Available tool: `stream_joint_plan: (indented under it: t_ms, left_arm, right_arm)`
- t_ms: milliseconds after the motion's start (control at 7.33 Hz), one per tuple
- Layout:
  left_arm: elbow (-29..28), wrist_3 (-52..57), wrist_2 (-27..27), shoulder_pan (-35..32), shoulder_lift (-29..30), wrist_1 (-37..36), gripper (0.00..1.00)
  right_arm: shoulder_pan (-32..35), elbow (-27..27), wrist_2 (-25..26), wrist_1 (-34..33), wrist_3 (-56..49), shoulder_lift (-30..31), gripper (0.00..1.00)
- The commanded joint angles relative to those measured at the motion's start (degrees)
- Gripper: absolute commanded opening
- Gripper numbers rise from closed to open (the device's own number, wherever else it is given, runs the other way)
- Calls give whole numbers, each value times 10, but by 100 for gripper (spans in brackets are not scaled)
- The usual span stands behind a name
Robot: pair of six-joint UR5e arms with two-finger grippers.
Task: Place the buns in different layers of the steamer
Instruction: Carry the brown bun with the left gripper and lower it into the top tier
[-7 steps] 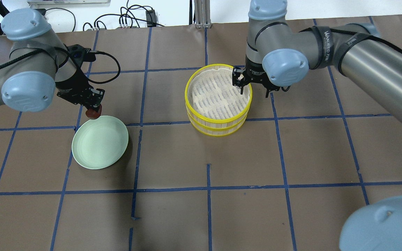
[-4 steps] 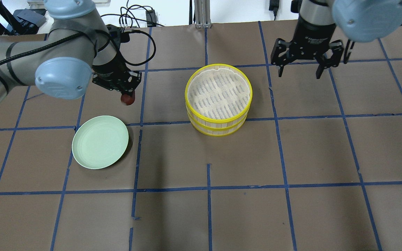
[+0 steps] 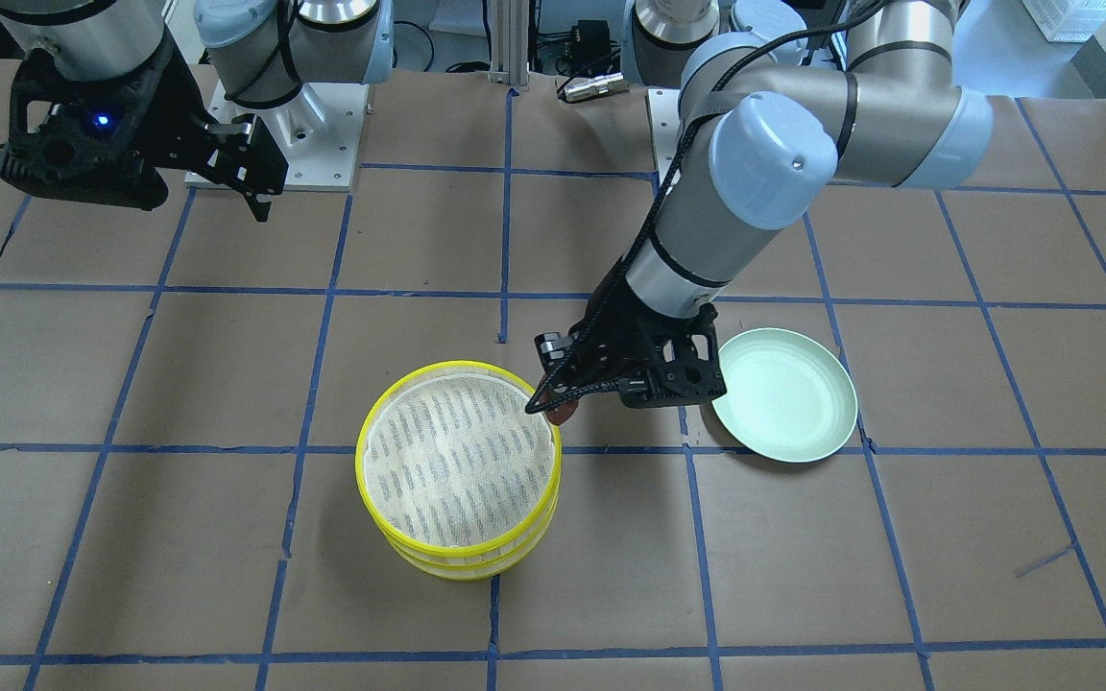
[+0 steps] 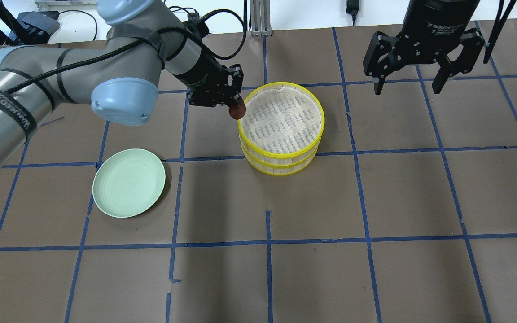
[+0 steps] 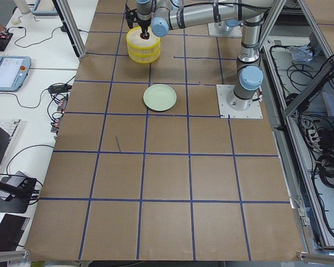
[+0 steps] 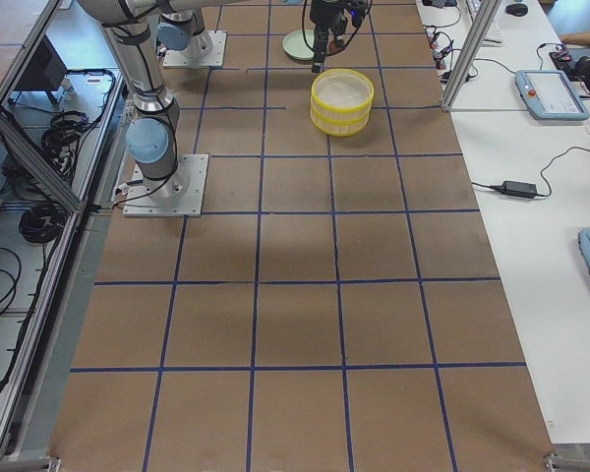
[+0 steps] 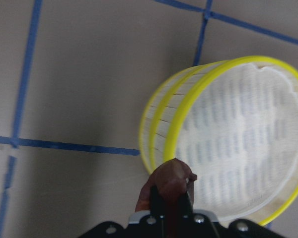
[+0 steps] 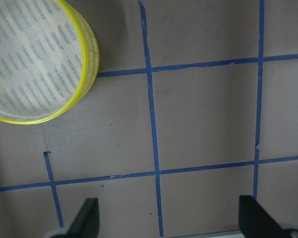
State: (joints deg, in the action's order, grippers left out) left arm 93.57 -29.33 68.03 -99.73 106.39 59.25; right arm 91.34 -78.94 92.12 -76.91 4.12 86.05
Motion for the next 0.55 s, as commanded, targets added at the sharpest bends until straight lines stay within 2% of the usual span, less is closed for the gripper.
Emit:
stream_joint_plan:
  t_ms: [0,136,409]
  left_arm:
    - [-1,-77,-20,-35,49,-100,15]
    - [-1,-77,-18,-35,54,-105,99]
    - [-7,-77,-22,-35,56,-106,100]
  right_arm:
    - [0,-19,-3,-73,-16,3,100]
    - [3,-20,-5,-72,-16,3,100]
    - [-2,-42,-5,-75,-17,3,100]
